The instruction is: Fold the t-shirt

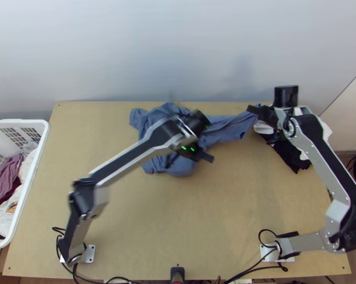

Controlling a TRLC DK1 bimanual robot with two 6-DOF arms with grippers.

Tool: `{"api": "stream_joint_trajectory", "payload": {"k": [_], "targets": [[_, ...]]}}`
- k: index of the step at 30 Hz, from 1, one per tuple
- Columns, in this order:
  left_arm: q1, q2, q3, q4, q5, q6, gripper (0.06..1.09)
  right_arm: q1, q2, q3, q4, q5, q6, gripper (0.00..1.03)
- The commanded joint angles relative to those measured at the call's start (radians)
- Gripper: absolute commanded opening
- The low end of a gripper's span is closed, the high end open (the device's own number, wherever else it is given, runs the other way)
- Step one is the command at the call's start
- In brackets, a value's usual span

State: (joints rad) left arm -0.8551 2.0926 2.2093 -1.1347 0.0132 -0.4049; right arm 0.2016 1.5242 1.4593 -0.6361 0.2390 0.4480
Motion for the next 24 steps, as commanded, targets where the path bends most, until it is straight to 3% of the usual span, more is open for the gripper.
{"api": "stream_joint_trajectory", "payload": {"k": [1,10,15,21,24], "targets": [[0.145,-0.233,-0.02,-0.011,-0.005,0.066,0.1,0.002,-0.09,0.087,-0.066,0.002,-0.042,0.03],[0.317,-0.46,0.0,0.001,-0.005,0.149,0.1,0.015,-0.148,0.274,-0.203,0.019,-0.109,0.03],[0.392,-0.575,0.001,0.061,-0.101,0.204,0.1,0.015,-0.206,0.342,-0.214,0.031,-0.146,0.03],[0.449,-0.698,0.001,0.128,-0.174,0.333,0.1,0.045,-0.28,0.426,-0.22,0.115,-0.206,0.03],[0.453,-0.75,0.0,0.177,-0.208,0.374,0.1,0.068,-0.308,0.472,-0.215,0.2,-0.272,0.03]]}}
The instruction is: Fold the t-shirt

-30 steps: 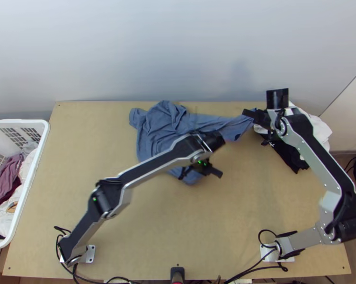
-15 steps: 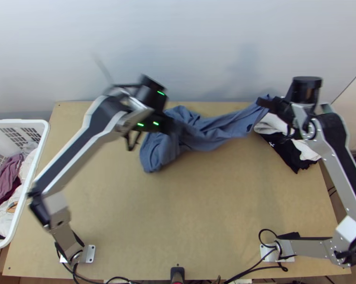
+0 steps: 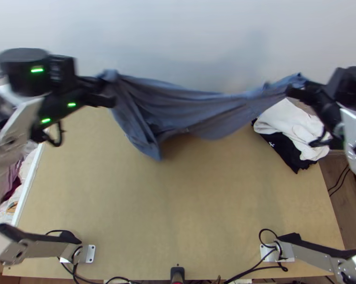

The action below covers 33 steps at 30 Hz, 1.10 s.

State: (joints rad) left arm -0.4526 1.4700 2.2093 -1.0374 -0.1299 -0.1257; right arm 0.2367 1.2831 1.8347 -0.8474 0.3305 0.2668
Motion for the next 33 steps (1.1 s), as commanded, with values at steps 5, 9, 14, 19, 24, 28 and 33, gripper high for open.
{"api": "stream_joint_trajectory", "payload": {"k": [5,9,14,19,24,28,33], "targets": [[0.054,-0.214,-0.022,0.152,-0.114,0.1,0.1,0.084,-0.126,0.13,0.084,0.248,-0.205,0.03],[0.048,-0.275,-0.042,0.169,-0.119,0.098,0.1,0.095,-0.166,0.13,0.116,0.274,-0.299,0.03],[-0.037,-0.398,-0.155,0.114,-0.105,0.104,0.1,0.096,-0.219,0.13,0.12,0.278,-0.36,0.03],[-0.141,-0.464,-0.183,-0.039,-0.099,0.077,0.1,0.113,-0.271,0.129,0.094,0.277,-0.41,0.03],[-0.152,-0.488,-0.191,-0.158,-0.06,0.072,0.1,0.133,-0.304,0.075,0.054,0.277,-0.413,0.03],[-0.161,-0.53,-0.355,-0.168,-0.019,0.072,0.1,0.187,-0.337,-0.083,0.053,0.277,-0.362,0.03],[-0.138,-0.574,-0.64,-0.013,-0.01,0.049,0.1,0.251,-0.327,-0.259,0.062,0.275,-0.285,0.03]]}}
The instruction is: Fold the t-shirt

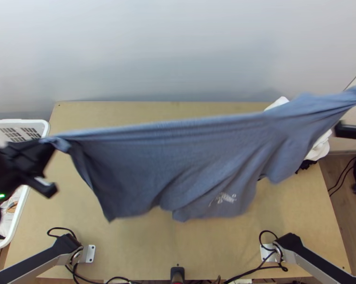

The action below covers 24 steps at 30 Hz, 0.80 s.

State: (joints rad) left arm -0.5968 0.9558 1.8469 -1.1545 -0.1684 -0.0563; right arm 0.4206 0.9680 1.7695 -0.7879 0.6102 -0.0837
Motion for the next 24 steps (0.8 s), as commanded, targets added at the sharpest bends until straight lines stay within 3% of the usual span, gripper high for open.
{"api": "stream_joint_trajectory", "payload": {"k": [1,3,7,13,18,24], "targets": [[0.02,-0.06,-0.322,0.127,0.033,-0.023,0.1,0.072,-0.002,-0.222,0.006,-0.012,0.078,0.03],[0.075,-0.057,-0.431,0.207,0.046,-0.02,0.1,0.064,0.026,-0.278,0.039,-0.043,0.093,0.03],[0.233,-0.04,-0.637,0.398,0.175,-0.013,0.1,0.015,0.103,-0.377,0.142,-0.129,0.093,0.03],[0.4,0.113,-0.792,0.636,0.244,-0.008,0.1,-0.072,0.307,-0.412,0.266,-0.234,0.183,0.03],[0.523,0.325,-0.765,0.8,0.282,-0.019,0.1,-0.089,0.518,-0.34,0.361,-0.253,0.22,0.03],[0.608,0.571,-0.548,0.852,0.283,-0.045,0.1,-0.115,0.745,-0.127,0.378,-0.253,0.256,0.03]]}}
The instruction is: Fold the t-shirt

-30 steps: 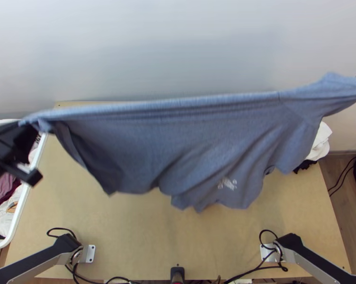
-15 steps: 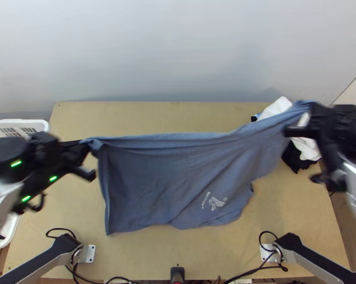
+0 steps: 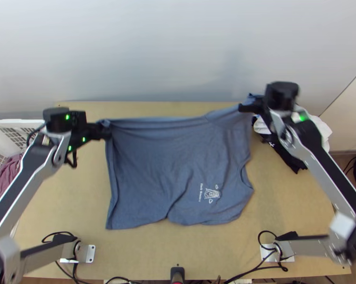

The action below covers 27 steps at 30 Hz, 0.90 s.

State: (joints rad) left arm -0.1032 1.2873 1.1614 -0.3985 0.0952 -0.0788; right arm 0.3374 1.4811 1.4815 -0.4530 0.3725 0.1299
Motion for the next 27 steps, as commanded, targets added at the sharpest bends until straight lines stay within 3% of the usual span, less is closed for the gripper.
{"api": "stream_joint_trajectory", "payload": {"k": [1,7,13,18,27], "targets": [[0.117,0.26,0.172,0.09,0.02,-0.029,0.1,-0.032,0.246,0.183,0.036,-0.015,0.047,0.03],[0.099,0.234,0.207,-0.025,0.11,-0.045,0.1,-0.028,0.197,0.097,-0.003,-0.027,0.082,0.03],[0.042,0.064,-0.008,-0.071,0.172,-0.042,0.1,-0.014,0.061,-0.095,-0.042,-0.095,0.106,0.03],[-0.036,-0.123,-0.206,-0.137,0.173,-0.033,0.1,0.011,-0.038,-0.231,-0.133,-0.149,0.116,0.03],[-0.199,-0.318,-0.456,-0.224,0.169,-0.093,0.11,-0.009,-0.176,-0.397,-0.15,-0.207,0.169,0.03]]}}
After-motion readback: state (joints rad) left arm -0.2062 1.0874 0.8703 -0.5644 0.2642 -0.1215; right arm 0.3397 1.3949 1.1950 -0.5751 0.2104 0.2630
